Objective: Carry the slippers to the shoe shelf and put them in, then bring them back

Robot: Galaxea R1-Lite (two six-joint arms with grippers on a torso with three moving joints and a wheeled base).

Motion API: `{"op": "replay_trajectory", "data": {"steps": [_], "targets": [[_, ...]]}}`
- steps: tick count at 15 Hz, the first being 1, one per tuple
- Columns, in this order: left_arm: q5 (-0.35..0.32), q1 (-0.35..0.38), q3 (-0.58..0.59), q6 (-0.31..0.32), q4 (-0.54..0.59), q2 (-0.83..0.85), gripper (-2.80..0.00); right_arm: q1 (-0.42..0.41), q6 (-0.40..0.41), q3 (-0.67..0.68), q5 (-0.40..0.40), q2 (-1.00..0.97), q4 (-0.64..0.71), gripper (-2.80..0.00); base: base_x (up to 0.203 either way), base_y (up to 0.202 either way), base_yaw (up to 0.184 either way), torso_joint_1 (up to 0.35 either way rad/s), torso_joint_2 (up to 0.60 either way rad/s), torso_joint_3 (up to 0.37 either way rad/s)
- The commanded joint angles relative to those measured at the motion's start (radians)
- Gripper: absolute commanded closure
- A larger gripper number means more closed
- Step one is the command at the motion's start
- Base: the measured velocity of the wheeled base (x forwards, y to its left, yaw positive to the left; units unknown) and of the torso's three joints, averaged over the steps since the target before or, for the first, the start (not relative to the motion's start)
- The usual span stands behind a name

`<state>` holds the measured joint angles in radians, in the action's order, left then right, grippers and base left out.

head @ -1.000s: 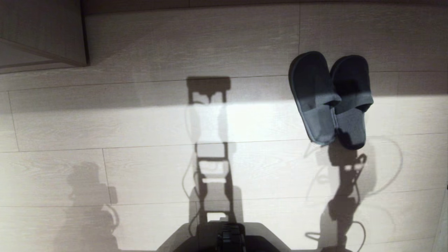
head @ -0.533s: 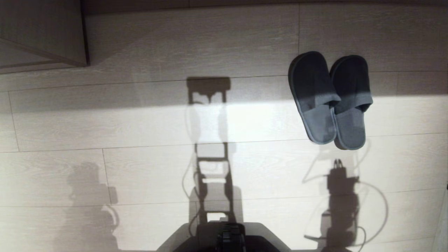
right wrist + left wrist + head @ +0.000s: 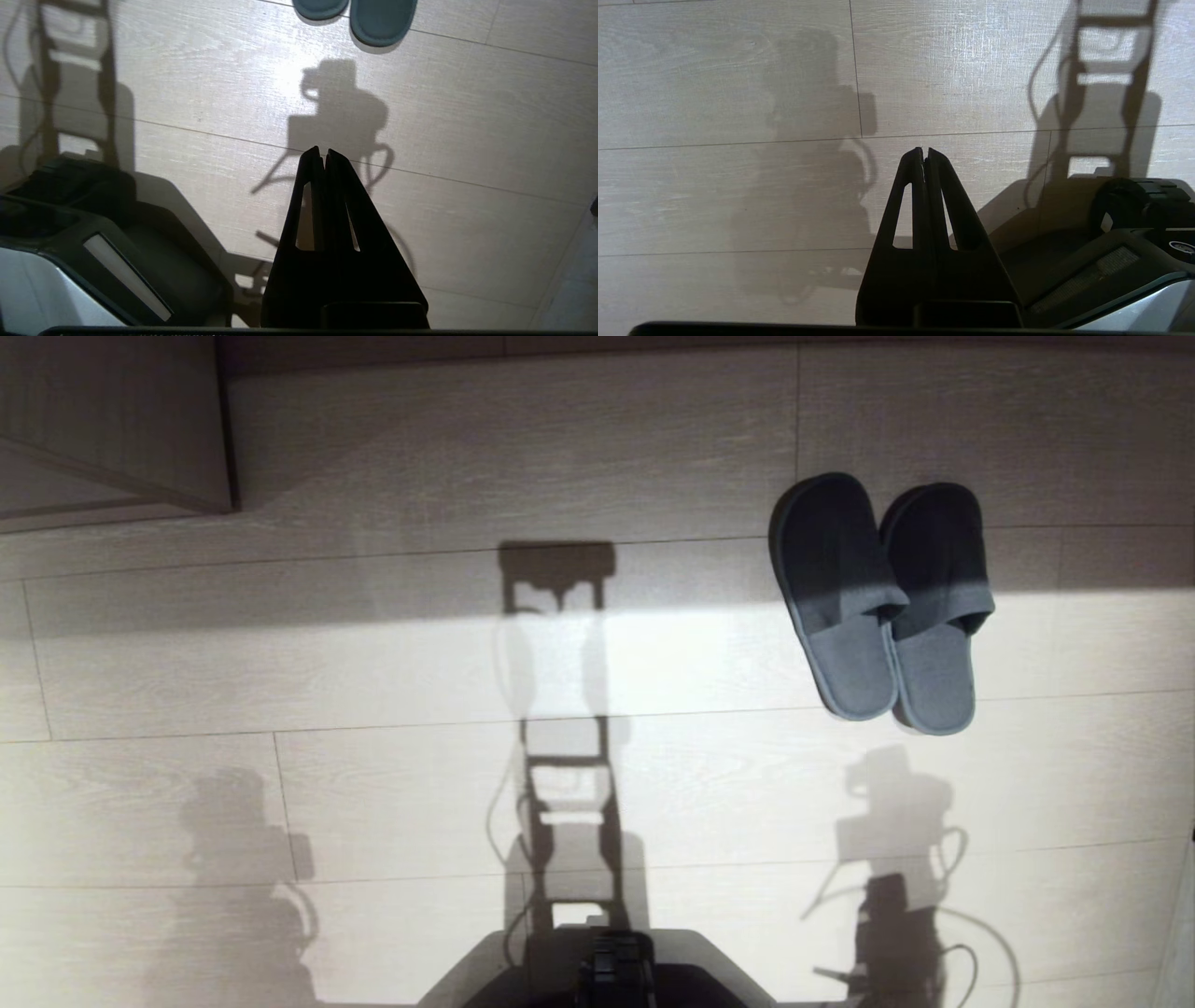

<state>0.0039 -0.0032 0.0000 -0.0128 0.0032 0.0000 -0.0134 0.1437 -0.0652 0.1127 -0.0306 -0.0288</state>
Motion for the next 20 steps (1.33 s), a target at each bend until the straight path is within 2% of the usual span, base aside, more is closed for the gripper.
{"op": "replay_trajectory", "data": {"steps": [1, 2, 3, 5, 8, 20], "targets": [[0.001, 0.0, 0.002, 0.002, 0.0, 0.0, 0.0, 0.001, -0.002, 0.039, -0.019, 0.034, -0.007, 0.0, 0.0, 0.0, 0.0, 0.0, 0.0, 0.0], [0.001, 0.0, 0.002, 0.002, 0.0, 0.0, 0.0, 0.001, -0.009, 0.051, -0.071, 0.034, 0.019, 0.0, 0.0, 0.0, 0.0, 0.0, 0.0, 0.0], [-0.001, 0.0, 0.002, 0.004, 0.0, 0.0, 0.0, 0.002, -0.023, 0.067, -0.088, 0.034, 0.029, 0.0, 0.0, 0.0, 0.0, 0.0, 0.0, 0.0], [-0.001, 0.0, 0.002, 0.004, 0.0, 0.0, 0.0, 0.001, -0.067, 0.067, -0.093, 0.034, 0.03, 0.0, 0.0, 0.0, 0.0, 0.0, 0.0, 0.0], [0.001, 0.0, 0.002, -0.003, 0.0, 0.0, 0.0, 0.001, -0.088, 0.067, -0.096, 0.034, 0.03, 0.0, 0.0, 0.0, 0.0, 0.001, 0.0, 0.01], [0.001, 0.0, 0.002, -0.003, 0.0, 0.0, 0.0, 0.001, -0.088, 0.067, -0.097, 0.034, 0.03, 0.0, 0.0, 0.0, 0.0, 0.001, 0.0, 0.186]]}}
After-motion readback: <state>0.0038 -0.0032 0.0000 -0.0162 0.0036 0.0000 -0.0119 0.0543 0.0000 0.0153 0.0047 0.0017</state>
